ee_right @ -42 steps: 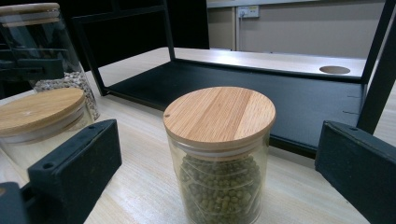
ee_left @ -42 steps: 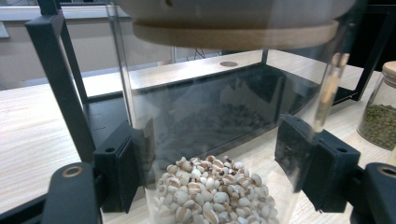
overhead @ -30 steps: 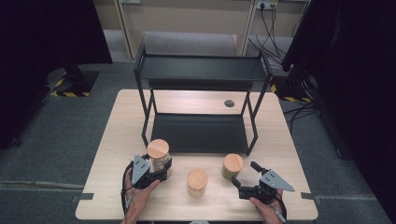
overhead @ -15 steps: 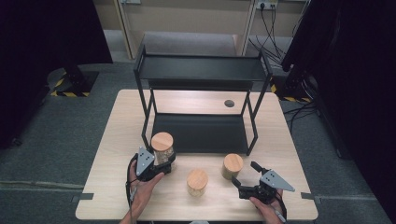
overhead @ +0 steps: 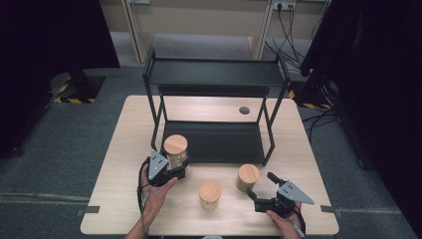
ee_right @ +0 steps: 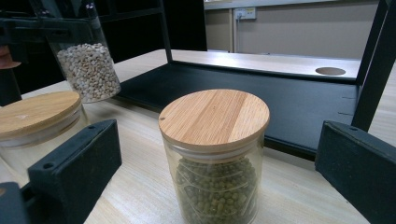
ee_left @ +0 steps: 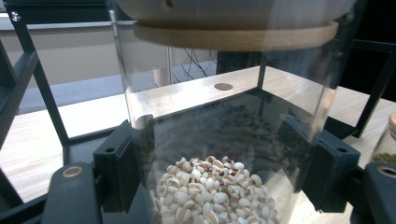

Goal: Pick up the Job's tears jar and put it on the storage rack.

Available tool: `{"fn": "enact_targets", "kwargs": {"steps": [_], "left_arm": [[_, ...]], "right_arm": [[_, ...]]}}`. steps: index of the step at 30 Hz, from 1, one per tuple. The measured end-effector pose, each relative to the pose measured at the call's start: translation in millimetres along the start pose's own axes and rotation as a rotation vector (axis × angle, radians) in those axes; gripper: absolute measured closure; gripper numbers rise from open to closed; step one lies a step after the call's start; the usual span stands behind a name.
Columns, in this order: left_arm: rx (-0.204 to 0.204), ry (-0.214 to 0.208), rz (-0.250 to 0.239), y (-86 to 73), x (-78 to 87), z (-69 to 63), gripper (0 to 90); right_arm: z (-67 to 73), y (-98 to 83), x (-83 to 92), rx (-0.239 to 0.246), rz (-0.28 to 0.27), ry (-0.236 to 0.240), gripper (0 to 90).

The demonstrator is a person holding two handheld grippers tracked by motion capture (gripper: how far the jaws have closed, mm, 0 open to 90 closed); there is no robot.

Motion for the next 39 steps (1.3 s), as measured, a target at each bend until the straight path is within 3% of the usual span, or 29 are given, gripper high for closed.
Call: {"fn": "enact_targets", "kwargs": {"steps": [23, 39], "left_arm": [[0.008, 0.002, -0.009, 15.4, -28.6, 2.7, 25.3], [0.012, 0.049, -0.002, 17.6, -56.1, 8.4, 25.3]], "right_arm": [[-0.4, -0.5, -0.2, -0.005, -0.003, 0.001, 0.8], [-1.2, -0.5, 0.1, -0.004, -0.003, 0.001, 0.8]]}}
Point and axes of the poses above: each handheld gripper's, and its own axes: x roughly backward along the jaws, y roughly out of its top, z roughly to its left, the point moved 3 cm from there along -x, roughly forward along the jaws, and after that the axes turned 6 degrees about -z, right-handed, at the moved point
